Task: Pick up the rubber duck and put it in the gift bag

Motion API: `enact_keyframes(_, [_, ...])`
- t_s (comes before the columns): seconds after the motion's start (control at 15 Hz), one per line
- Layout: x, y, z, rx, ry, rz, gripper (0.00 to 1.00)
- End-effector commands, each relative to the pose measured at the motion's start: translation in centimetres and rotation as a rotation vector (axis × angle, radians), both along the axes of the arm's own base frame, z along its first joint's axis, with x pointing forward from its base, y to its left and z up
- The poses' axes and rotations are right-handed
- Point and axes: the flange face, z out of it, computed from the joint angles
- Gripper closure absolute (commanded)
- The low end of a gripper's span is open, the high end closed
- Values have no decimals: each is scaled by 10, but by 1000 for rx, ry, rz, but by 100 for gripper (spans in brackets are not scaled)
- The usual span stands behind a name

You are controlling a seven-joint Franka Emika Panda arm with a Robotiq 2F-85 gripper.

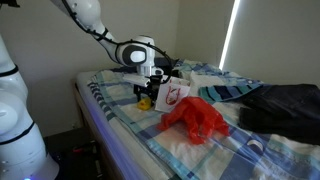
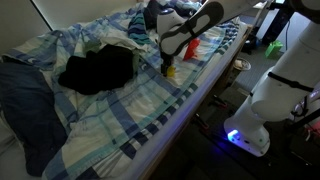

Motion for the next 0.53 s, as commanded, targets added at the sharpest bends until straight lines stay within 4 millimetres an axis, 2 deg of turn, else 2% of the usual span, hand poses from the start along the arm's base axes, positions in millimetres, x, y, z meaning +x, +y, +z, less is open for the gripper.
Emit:
enact_keyframes(0.0, [4, -2, -4, 6, -5, -28, 0])
enact_keyframes(0.2, [0, -1, -11, 5, -2, -23, 0])
enact_keyframes(0.27, [-1, -1, -11, 3, -3, -20, 7])
enact_keyframes(0.33, [-2, 0, -14, 3, -3, -17, 26])
enact_keyframes(0.47, [-2, 3, -13, 1, -3, -12, 42])
